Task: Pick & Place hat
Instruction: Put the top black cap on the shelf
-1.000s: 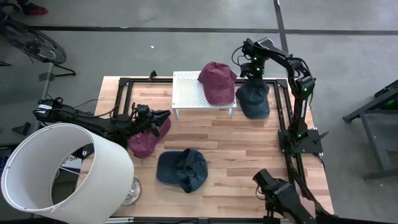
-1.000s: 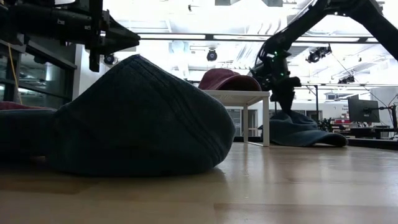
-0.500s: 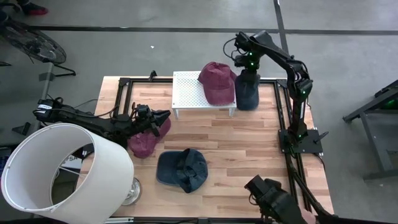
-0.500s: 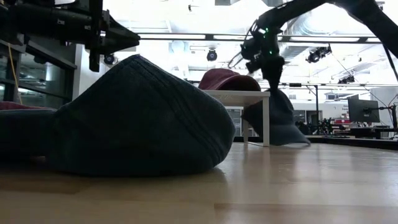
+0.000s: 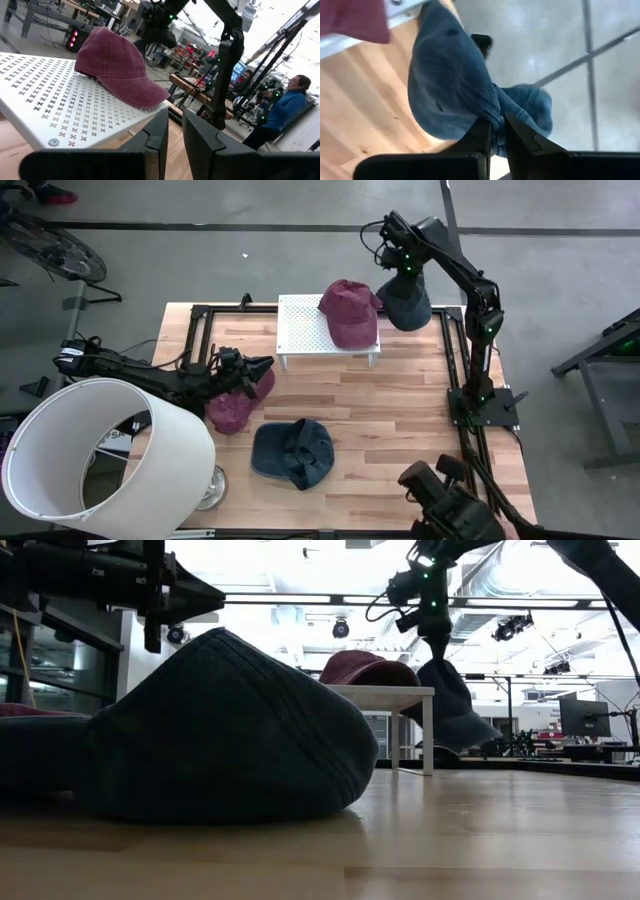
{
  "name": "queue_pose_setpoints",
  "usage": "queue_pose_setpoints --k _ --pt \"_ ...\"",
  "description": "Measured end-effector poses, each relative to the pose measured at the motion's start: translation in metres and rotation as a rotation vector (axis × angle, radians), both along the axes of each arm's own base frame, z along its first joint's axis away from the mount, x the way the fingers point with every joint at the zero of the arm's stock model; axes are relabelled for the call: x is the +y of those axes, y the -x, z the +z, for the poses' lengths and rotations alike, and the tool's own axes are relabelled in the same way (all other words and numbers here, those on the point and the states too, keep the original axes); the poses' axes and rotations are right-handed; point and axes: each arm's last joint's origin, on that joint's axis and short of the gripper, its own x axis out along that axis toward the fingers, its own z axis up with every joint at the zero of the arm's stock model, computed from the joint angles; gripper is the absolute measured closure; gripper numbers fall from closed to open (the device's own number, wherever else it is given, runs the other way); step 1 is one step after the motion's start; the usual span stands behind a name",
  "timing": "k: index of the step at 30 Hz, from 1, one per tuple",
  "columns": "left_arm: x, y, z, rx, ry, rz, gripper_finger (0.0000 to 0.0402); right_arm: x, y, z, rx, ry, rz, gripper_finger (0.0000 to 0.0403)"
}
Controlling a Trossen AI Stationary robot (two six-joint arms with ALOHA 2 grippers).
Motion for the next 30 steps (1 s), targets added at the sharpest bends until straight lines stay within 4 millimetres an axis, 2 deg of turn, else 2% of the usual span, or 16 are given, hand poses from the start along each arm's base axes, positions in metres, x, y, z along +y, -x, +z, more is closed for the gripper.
queue_pose_setpoints --k 9,14,22,30 --pt "-0.001 -0.001 0.000 -0.012 0.014 -0.053 0.0346 -0.001 0.005 0.019 0.072 0.144 -0.032 0.0380" --pt "-0.002 -0.001 0.000 -0.013 0.016 -0.061 0.0346 -0.001 0.011 0.040 0.036 0.226 -0.058 0.0380" --pt "-0.002 -0.001 0.000 -0.015 0.018 -0.062 0.0346 0.011 0.030 0.064 0.006 0.318 -0.080 0.0380" --pt "-0.002 -0.001 0.000 -0.023 0.035 -0.067 0.0346 0.032 0.044 0.096 -0.143 0.401 -0.062 0.0380"
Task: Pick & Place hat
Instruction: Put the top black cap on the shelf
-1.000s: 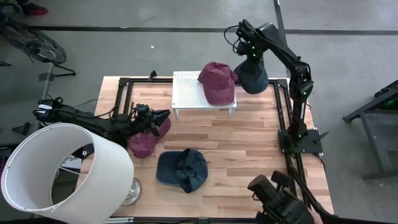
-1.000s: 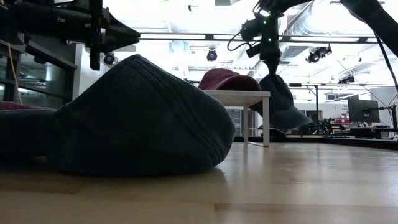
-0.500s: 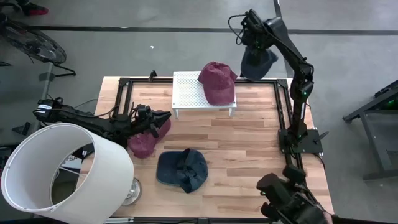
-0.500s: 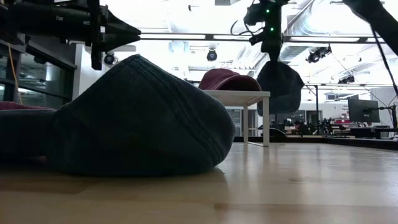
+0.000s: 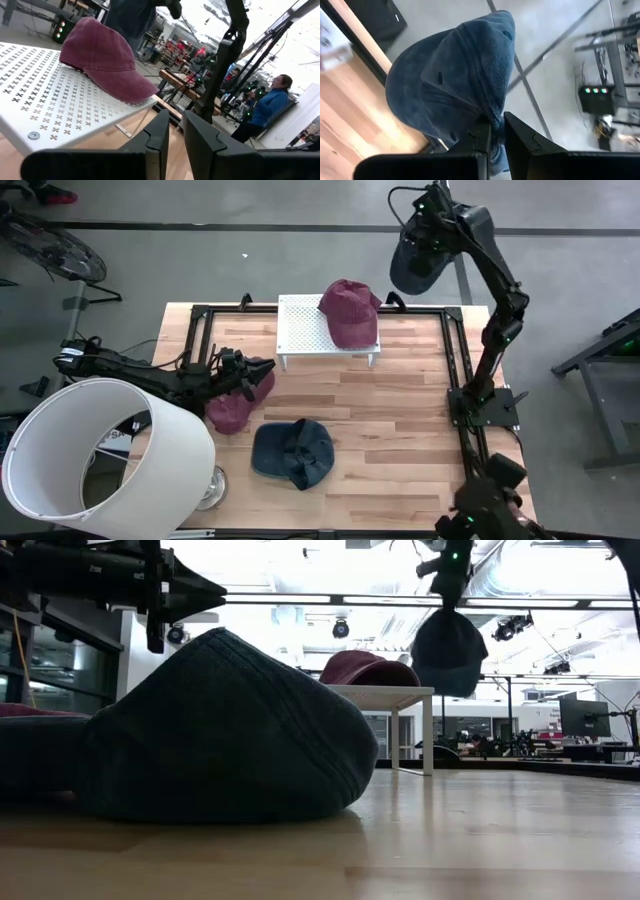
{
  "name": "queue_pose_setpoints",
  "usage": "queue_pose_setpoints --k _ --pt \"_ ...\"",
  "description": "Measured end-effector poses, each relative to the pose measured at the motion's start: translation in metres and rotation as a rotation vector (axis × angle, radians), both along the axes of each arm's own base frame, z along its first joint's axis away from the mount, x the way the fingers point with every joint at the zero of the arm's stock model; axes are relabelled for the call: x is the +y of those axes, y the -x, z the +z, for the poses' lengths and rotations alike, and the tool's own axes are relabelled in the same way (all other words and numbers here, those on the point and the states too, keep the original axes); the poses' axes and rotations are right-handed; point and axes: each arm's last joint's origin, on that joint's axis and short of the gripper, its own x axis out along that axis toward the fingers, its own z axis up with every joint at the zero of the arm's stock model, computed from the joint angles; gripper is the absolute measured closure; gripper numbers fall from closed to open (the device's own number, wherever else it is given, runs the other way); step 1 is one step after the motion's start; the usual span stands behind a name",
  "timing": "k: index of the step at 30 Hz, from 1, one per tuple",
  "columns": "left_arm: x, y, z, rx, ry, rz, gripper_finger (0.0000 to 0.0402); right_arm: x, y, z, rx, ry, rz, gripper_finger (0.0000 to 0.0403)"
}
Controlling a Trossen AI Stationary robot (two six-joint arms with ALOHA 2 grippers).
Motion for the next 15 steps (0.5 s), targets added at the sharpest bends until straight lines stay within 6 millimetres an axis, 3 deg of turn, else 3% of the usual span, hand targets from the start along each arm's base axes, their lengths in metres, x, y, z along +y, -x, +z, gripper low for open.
queue_pose_setpoints --k 15 --pt "0.000 0.000 0.000 -0.001 0.002 0.000 0.0346 0.039 0.019 0.050 -0.341 0.123 0.189 0.0380"
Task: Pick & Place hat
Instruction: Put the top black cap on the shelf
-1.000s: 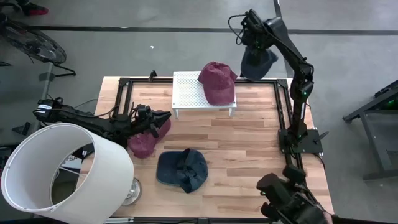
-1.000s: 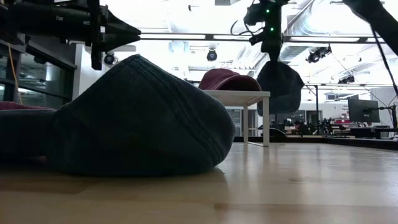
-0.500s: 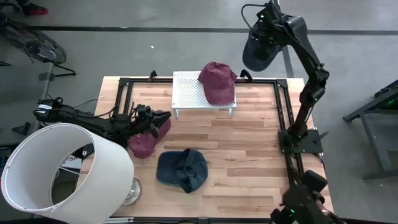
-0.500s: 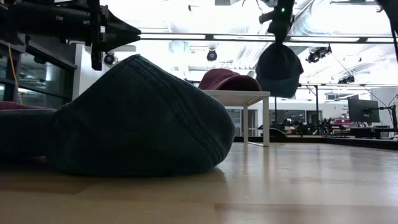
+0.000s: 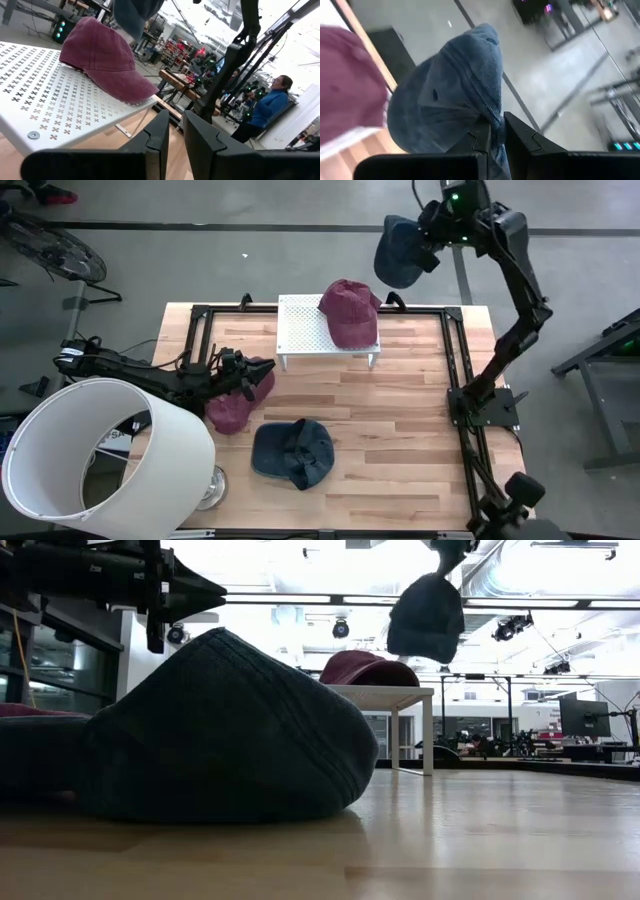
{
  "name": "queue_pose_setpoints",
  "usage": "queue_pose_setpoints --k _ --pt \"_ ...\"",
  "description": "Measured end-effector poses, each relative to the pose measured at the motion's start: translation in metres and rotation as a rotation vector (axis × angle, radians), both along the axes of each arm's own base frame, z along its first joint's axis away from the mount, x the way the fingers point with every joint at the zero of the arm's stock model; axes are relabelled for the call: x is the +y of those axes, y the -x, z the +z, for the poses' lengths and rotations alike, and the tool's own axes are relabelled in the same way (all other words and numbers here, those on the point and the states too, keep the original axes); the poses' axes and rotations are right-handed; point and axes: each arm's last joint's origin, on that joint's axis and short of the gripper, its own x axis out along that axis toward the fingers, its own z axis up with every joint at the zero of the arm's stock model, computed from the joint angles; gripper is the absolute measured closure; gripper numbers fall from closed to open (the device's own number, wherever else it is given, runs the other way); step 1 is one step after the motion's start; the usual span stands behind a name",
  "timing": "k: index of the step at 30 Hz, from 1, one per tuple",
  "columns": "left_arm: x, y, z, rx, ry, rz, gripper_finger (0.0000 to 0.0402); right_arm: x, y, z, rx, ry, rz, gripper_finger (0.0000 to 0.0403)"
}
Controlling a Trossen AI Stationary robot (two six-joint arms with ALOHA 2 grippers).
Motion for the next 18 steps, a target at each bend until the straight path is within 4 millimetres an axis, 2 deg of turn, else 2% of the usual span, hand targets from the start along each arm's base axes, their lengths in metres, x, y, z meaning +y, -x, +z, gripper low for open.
queue_pose_setpoints --k 8,14,18 --pt "0.001 0.000 0.001 0.017 -0.029 0.030 0.0346 0.023 -0.001 0.016 -0.121 0.030 0.158 0.0380" --pt "-0.001 -0.009 0.023 0.102 -0.162 0.038 0.0344 0.038 -0.009 0.019 -0.153 0.014 0.241 0.0380" --pt "0.000 -0.014 0.038 0.205 -0.206 0.082 0.0323 0.046 -0.018 0.019 -0.185 -0.024 0.329 0.0380"
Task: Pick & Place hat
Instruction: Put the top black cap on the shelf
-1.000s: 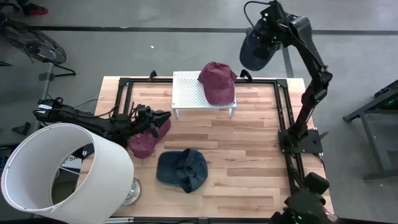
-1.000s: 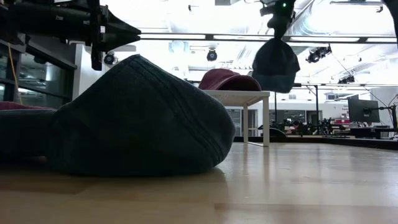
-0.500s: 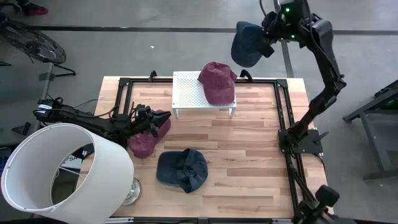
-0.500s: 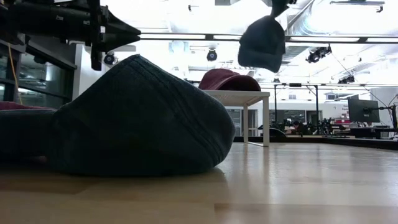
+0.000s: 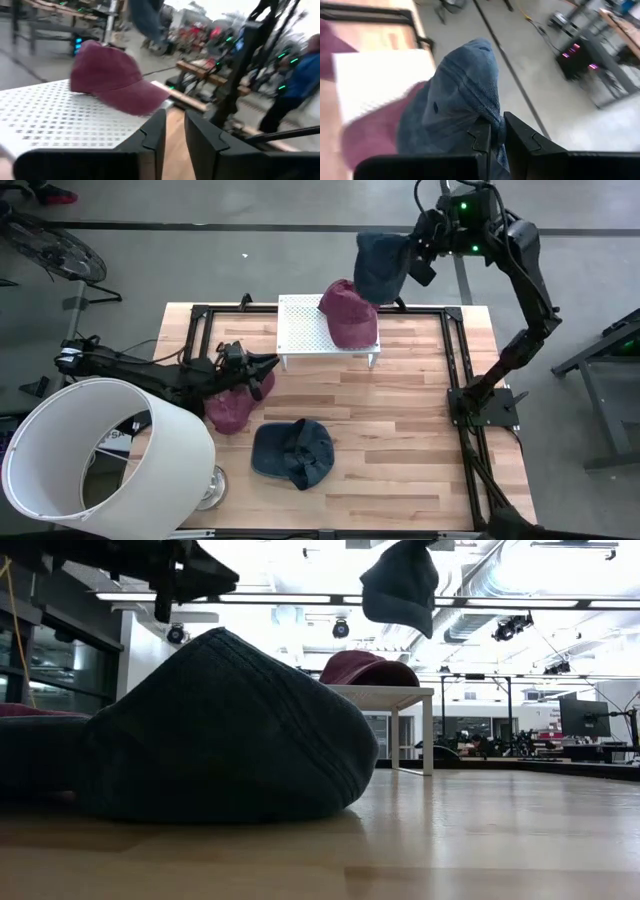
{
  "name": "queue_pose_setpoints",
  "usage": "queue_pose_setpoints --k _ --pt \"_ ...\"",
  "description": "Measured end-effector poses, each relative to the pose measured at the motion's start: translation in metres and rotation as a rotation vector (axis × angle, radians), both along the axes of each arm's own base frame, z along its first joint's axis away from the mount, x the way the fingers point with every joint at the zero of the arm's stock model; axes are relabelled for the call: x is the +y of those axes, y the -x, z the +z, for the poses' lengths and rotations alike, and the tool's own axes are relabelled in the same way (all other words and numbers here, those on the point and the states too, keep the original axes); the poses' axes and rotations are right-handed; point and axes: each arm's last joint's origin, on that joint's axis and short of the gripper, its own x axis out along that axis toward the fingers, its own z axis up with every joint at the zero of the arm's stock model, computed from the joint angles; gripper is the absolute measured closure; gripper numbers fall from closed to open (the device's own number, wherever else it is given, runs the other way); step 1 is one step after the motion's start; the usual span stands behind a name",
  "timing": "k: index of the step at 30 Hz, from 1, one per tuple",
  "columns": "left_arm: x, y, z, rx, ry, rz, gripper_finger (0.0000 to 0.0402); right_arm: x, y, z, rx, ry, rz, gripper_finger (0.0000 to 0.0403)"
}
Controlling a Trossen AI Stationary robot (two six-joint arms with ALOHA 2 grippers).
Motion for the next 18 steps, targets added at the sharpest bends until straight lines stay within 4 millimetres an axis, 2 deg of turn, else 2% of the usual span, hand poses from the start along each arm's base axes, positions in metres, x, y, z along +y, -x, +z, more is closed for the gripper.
queue_pose_setpoints --k 4,10,14,18 --pt "0.001 -0.001 0.009 0.077 -0.011 0.072 0.0278 0.010 -0.010 0.000 -0.022 -0.024 0.079 0.0380" --pt "0.003 -0.002 0.024 0.051 -0.006 0.121 0.0210 0.026 -0.023 -0.001 -0.013 -0.035 0.159 0.0380" --pt "0.002 -0.004 0.036 0.035 -0.021 0.122 0.0191 0.036 -0.031 -0.003 0.000 -0.046 0.205 0.0380" --pt "0.001 -0.012 0.045 0.068 -0.087 0.123 0.0188 0.048 -0.038 -0.003 0.002 -0.048 0.256 0.0380"
